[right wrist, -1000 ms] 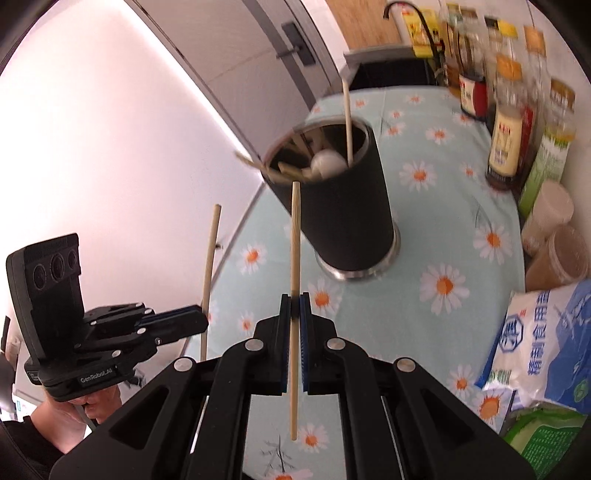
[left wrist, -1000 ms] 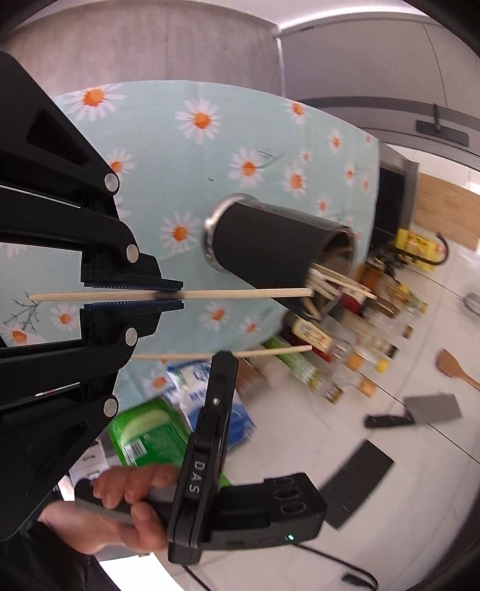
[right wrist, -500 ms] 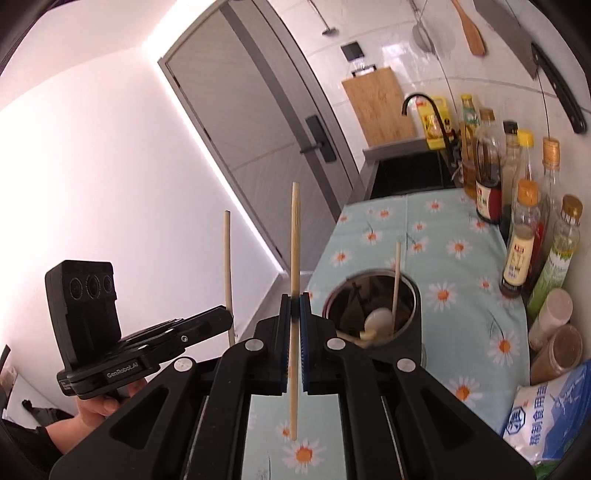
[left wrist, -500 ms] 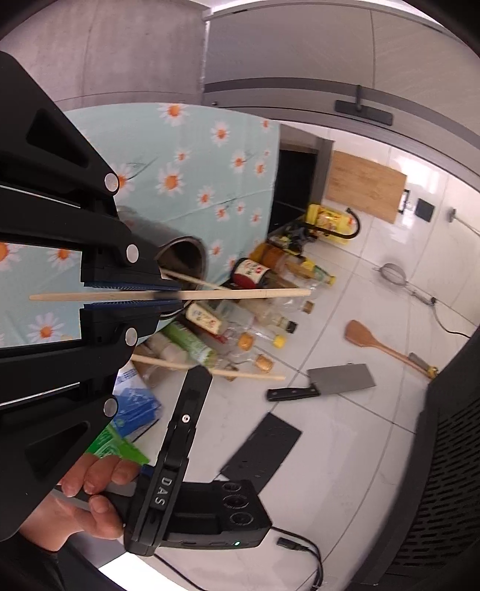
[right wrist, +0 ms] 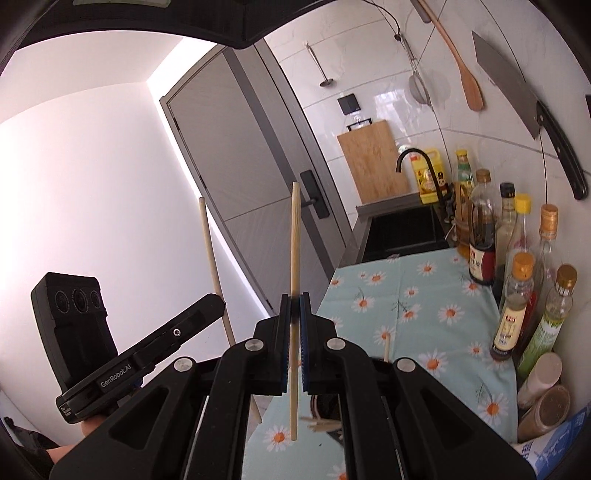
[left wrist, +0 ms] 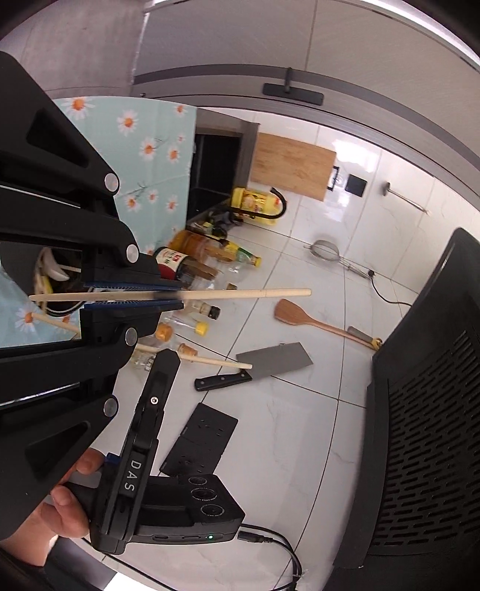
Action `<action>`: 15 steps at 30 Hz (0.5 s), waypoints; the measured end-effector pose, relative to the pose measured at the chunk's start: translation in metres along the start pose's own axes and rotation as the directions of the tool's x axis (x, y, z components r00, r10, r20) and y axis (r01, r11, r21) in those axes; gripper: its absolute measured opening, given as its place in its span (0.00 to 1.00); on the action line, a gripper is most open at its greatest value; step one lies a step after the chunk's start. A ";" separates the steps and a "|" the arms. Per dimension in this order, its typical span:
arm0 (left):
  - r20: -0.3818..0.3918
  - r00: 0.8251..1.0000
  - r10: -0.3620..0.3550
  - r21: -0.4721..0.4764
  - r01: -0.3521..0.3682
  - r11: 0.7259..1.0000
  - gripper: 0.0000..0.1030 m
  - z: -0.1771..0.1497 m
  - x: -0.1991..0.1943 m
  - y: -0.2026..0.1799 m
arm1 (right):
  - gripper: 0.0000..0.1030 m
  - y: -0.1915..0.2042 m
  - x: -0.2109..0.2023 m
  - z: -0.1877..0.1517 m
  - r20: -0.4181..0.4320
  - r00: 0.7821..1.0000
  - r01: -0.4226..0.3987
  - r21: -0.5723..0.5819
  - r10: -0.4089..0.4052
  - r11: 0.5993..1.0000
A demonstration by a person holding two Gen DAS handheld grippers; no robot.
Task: Organize utensils
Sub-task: 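Lift both chopsticks up over the black holder with both tools, then lower both chopsticks into the black holder and open both tools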
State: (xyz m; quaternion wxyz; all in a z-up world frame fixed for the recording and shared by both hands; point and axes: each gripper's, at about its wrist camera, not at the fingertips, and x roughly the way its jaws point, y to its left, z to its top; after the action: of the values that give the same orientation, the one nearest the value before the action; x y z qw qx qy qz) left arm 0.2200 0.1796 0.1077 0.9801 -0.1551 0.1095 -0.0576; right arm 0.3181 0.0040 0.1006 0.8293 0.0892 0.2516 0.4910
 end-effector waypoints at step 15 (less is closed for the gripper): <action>0.057 0.998 0.018 0.081 -0.022 0.996 0.04 0.001 0.046 -0.005 | 0.05 -0.025 0.009 0.013 0.101 0.993 0.075 -0.061 -0.069 0.995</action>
State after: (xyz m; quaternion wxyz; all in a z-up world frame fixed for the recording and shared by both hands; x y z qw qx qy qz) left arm 0.2643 0.1689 0.1013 0.9889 -0.1152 0.0812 -0.0478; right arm 0.3471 0.0009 0.0991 0.8603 0.0772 0.1975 0.4635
